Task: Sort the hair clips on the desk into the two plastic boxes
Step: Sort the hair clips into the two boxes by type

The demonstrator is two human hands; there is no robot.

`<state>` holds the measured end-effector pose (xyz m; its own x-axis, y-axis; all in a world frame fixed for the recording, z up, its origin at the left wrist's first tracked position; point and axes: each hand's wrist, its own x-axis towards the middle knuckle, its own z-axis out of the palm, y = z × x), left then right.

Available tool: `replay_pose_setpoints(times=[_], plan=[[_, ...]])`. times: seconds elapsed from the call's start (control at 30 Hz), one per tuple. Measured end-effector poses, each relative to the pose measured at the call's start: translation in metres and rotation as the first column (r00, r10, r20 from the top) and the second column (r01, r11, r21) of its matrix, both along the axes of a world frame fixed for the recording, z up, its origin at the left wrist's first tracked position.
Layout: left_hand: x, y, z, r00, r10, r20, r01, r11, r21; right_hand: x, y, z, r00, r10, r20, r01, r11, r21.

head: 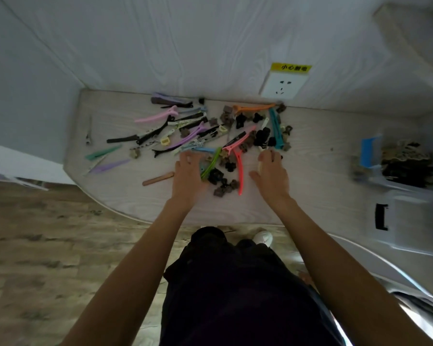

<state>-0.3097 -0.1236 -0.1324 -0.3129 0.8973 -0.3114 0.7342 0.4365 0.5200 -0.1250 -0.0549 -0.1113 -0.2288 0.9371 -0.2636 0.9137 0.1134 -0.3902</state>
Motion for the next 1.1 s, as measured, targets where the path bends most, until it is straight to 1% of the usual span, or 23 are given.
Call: replay_pose_setpoints(times=[0.07, 0.13, 0.23, 0.27, 0.33, 0.47, 0.57, 0.67, 0.8, 0.9, 0.97, 1.0, 1.03, 1.1], plan=[[-0.003, -0.001, 0.002, 0.998, 0.031, 0.053, -0.033, 0.999, 0.037, -0.003, -0.001, 0.002, 0.999, -0.042, -0.026, 0.042, 0.999, 0.012], [-0.006, -0.005, 0.006, 0.996, 0.041, 0.082, -0.047, 0.996, 0.072, -0.002, -0.003, 0.005, 0.992, -0.088, -0.091, 0.091, 0.996, 0.027], [-0.014, -0.021, 0.012, 0.992, 0.056, 0.113, -0.068, 0.992, 0.102, -0.005, -0.008, 0.011, 0.966, -0.139, -0.219, 0.136, 0.990, -0.028], [-0.017, -0.027, 0.014, 0.991, 0.062, 0.117, -0.073, 0.993, 0.097, -0.008, -0.009, 0.012, 0.965, -0.143, -0.220, 0.132, 0.989, -0.062], [-0.021, -0.039, 0.014, 0.992, 0.070, 0.109, -0.078, 0.994, 0.071, -0.018, -0.011, 0.008, 0.978, -0.121, -0.169, 0.105, 0.990, -0.096], [-0.027, -0.049, 0.013, 0.994, 0.047, 0.096, -0.053, 0.997, 0.060, -0.035, -0.009, -0.006, 0.986, -0.111, -0.126, 0.088, 0.981, -0.173], [-0.027, -0.052, 0.012, 0.995, 0.078, 0.057, -0.080, 0.996, 0.035, -0.032, -0.005, -0.010, 0.994, -0.087, -0.072, 0.074, 0.981, -0.177], [-0.030, -0.053, 0.012, 0.996, 0.093, -0.001, -0.093, 0.996, 0.008, -0.020, 0.000, -0.005, 0.995, -0.071, -0.065, 0.060, 0.986, -0.154], [-0.035, -0.049, 0.014, 0.997, 0.070, -0.023, -0.069, 0.996, 0.048, -0.011, 0.003, 0.008, 0.997, 0.037, -0.068, -0.039, 0.998, -0.040], [-0.040, -0.051, 0.018, 0.996, 0.085, -0.029, -0.080, 0.987, 0.136, -0.024, 0.001, 0.021, 0.976, 0.121, -0.181, -0.135, 0.989, -0.068], [-0.049, -0.060, 0.020, 0.990, 0.138, -0.030, -0.128, 0.967, 0.223, -0.040, -0.001, 0.026, 0.940, 0.247, -0.236, -0.278, 0.954, -0.111], [-0.055, -0.066, 0.020, 0.987, 0.160, -0.030, -0.148, 0.957, 0.249, -0.049, -0.001, 0.028, 0.916, 0.324, -0.238, -0.358, 0.926, -0.117], [-0.062, -0.072, 0.020, 0.982, 0.184, -0.034, -0.171, 0.954, 0.248, -0.060, -0.001, 0.028, 0.888, 0.400, -0.227, -0.432, 0.895, -0.115], [-0.076, -0.076, 0.015, 0.975, 0.217, -0.057, -0.203, 0.962, 0.184, -0.078, 0.003, 0.025, 0.838, 0.513, -0.185, -0.533, 0.842, -0.080]])
